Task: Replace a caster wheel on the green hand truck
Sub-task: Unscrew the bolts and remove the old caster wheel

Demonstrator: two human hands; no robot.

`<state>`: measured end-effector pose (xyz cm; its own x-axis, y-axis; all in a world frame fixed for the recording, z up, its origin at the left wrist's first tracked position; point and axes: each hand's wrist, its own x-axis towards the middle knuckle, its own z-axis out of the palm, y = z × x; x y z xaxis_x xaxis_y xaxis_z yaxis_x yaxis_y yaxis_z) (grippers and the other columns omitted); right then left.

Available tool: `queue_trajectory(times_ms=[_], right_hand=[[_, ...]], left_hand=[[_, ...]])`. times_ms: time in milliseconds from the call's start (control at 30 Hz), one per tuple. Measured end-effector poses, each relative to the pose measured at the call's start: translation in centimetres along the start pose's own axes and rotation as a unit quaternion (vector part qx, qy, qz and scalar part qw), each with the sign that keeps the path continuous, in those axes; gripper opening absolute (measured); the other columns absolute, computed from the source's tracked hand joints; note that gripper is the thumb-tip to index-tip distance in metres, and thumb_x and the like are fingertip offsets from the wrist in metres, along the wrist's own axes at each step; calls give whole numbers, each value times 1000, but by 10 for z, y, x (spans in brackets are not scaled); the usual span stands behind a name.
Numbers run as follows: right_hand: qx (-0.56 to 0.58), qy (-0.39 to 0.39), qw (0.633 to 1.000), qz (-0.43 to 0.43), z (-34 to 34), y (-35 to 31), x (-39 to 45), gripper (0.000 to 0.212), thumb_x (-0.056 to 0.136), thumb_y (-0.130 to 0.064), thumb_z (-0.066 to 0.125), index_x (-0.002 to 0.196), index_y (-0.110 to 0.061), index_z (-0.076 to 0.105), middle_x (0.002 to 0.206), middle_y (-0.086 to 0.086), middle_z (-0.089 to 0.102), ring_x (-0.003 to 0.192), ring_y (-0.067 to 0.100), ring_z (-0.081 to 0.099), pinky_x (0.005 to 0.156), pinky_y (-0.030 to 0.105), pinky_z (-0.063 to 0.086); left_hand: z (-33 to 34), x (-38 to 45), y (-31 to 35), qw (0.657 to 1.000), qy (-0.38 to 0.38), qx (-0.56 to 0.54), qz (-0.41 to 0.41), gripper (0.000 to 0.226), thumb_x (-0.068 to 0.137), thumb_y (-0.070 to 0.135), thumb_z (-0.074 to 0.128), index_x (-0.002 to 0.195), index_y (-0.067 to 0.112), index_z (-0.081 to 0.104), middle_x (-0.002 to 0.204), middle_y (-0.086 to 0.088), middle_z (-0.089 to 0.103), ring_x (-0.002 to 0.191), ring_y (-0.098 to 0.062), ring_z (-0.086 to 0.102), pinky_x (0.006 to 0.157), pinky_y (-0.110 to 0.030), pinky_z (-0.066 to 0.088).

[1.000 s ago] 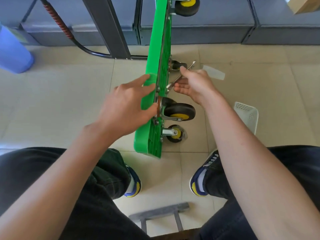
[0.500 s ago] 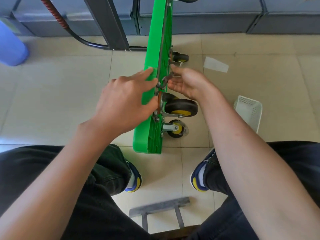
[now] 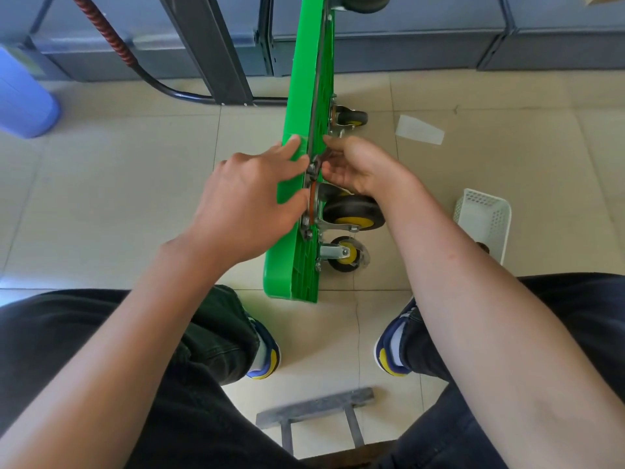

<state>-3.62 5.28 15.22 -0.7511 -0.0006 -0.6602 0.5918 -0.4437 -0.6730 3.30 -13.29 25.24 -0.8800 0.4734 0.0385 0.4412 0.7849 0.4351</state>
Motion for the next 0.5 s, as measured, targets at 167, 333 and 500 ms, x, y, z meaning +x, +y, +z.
queue_trajectory(times_ms=[167,333,500], right_hand=[[-38,-1,999,-3,6,-6,3,21,106,-15,53,124,-5,54,82,8,60,56,13,57,48,21,52],[-35,8,999,9,15,-4,8,19,108,-13,46,122,-8,57,101,11,57,64,12,49,41,17,46],[-21,1,999,24,14,2,11,13,108,-11,45,116,-6,54,84,7,56,61,11,45,39,15,43]], left_hand=[[0,1,1,1000,-6,-15,-24,42,94,29,69,135,24,64,151,12,45,110,-30,68,106,-43,48],[-1,2,1,999,-7,-26,-26,41,94,24,68,135,23,64,152,10,44,110,-31,68,106,-47,48],[0,2,1,999,-14,-36,-33,42,94,24,68,136,25,63,153,11,43,113,-31,67,107,-48,46]])
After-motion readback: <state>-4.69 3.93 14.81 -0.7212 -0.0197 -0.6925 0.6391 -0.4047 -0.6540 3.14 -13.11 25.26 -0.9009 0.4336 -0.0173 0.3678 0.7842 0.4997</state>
